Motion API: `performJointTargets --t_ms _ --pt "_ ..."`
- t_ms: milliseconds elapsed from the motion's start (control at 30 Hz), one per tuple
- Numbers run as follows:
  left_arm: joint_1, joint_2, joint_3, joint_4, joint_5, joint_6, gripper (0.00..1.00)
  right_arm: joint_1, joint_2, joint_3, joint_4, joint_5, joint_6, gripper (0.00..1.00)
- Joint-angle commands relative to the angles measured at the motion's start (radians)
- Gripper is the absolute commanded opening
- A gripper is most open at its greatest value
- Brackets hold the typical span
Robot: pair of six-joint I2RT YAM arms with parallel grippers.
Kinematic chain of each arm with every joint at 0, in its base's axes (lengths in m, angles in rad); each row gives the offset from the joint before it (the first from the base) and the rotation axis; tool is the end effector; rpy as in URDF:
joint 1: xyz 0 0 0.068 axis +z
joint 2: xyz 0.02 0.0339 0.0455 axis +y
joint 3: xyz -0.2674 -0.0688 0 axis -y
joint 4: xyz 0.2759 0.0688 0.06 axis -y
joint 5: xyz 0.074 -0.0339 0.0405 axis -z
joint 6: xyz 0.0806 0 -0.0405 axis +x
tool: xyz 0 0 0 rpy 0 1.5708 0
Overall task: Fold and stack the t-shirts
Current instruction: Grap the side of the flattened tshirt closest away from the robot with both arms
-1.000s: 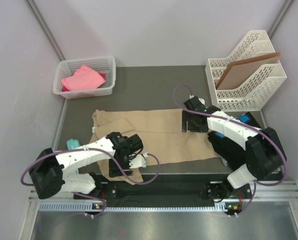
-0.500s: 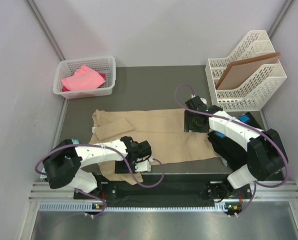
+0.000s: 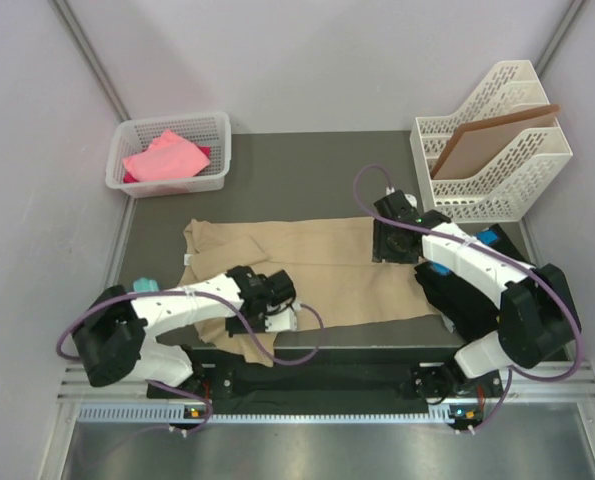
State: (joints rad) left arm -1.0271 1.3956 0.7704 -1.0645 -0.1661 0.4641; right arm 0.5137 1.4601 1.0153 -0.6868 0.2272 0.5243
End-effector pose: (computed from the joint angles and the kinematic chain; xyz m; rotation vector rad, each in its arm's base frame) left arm 0.1221 -0.1763 0.1116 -2.0868 -2.2375 -0.2953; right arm 0.2965 0.1464 0.1767 0.0815 2.6496 0.0309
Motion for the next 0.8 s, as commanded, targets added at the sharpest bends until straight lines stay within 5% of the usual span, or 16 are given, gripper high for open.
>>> performJointTargets --t_ms 0,67,367,567,767 --pt "0.21 -0.105 0.096 0.028 -0.11 0.134 0.0 -0.009 -0.05 0.019 -0.011 0.021 -0.017 0.57" --pt "0.365 -0.099 0.168 0.034 -0.083 0.203 0.0 -0.009 -0.063 0.003 -0.01 0.012 -0.018 0.57" --pt "0.634 -0.066 0.149 0.133 -0.072 0.33 0.0 -0.004 -0.162 -0.148 -0.017 -0.029 -0.021 0.64" --pt "0.684 -0.026 0.164 0.149 -0.069 0.349 0.0 0.064 -0.207 -0.214 -0.026 -0.095 -0.006 0.7" --pt "0.682 0.019 0.188 0.158 -0.059 0.324 0.0 0.247 -0.234 -0.283 -0.019 -0.06 0.228 0.7"
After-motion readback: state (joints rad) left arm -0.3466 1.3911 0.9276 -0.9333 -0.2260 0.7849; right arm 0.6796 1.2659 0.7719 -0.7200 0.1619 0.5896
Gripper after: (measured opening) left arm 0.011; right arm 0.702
